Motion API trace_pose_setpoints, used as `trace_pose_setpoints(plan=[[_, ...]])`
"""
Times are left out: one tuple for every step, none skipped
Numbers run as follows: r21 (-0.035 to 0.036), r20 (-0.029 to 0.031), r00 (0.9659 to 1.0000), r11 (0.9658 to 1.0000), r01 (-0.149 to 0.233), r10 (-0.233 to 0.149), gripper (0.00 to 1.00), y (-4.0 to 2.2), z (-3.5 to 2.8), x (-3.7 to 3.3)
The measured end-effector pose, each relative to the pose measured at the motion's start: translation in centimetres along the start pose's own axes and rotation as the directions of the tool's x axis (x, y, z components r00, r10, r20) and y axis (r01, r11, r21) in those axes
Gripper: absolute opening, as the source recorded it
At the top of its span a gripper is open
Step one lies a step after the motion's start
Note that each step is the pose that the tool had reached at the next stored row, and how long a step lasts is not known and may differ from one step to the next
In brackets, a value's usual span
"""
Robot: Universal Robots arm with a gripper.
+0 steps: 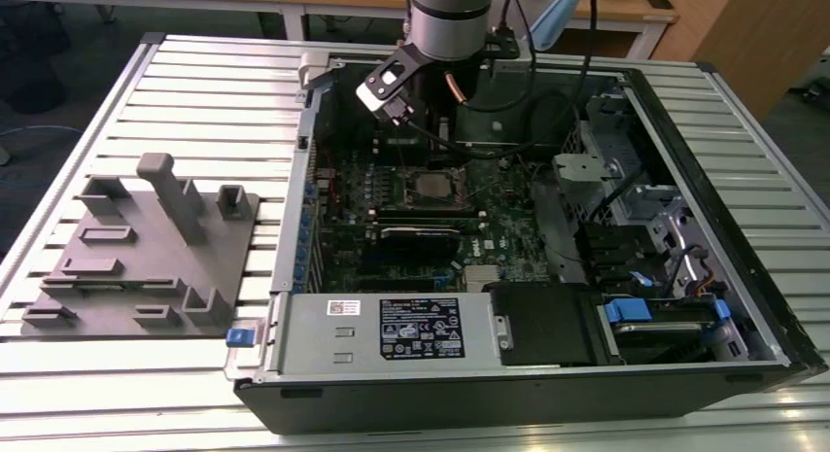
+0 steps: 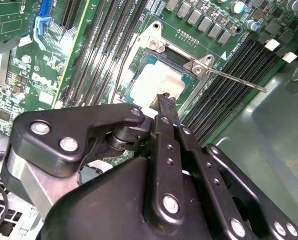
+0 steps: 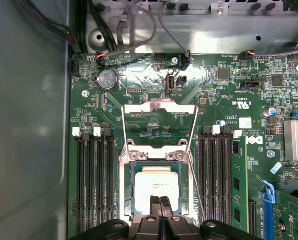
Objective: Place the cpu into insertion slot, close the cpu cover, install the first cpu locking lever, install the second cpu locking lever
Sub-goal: 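Close the cpu cover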
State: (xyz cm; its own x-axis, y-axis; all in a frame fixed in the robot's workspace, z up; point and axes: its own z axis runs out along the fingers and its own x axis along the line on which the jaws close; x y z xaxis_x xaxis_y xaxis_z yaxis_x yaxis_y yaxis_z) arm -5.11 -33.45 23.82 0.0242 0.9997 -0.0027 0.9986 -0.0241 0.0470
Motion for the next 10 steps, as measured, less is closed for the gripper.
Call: trace_pose_setpoints(plan=[[-0.0001,-0.0002,1.0,1.0,0.0,0.0,0.1,0.0,0.0,0.0],[-0.0001,-0.0002,1.0,1.0,0.0,0.0,0.1,0.0,0.0,0.0],[0.0,0.0,1.0,1.0,0.0,0.0,0.1,0.0,-0.01,0.0],[0.0,0.0,1.0,1.0,0.0,0.0,0.1,0.0,-0.02,0.0],[0.0,0.0,1.0,1.0,0.0,0.0,0.1,0.0,-0.03,0.0],[0.0001,0.0001,1.0,1.0,0.0,0.0,0.1,0.0,-0.04,0.0],[0.0002,0.0002,1.0,1.0,0.0,0.0,0.1,0.0,-0.07,0.0],[0.0001,0.0001,1.0,1.0,0.0,0.0,0.1,0.0,-0.09,0.0],[0.0,-0.0001,1.0,1.0,0.0,0.0,0.1,0.0,-0.09,0.0],[-0.0001,-0.0001,1.0,1.0,0.0,0.0,0.1,0.0,-0.1,0.0]])
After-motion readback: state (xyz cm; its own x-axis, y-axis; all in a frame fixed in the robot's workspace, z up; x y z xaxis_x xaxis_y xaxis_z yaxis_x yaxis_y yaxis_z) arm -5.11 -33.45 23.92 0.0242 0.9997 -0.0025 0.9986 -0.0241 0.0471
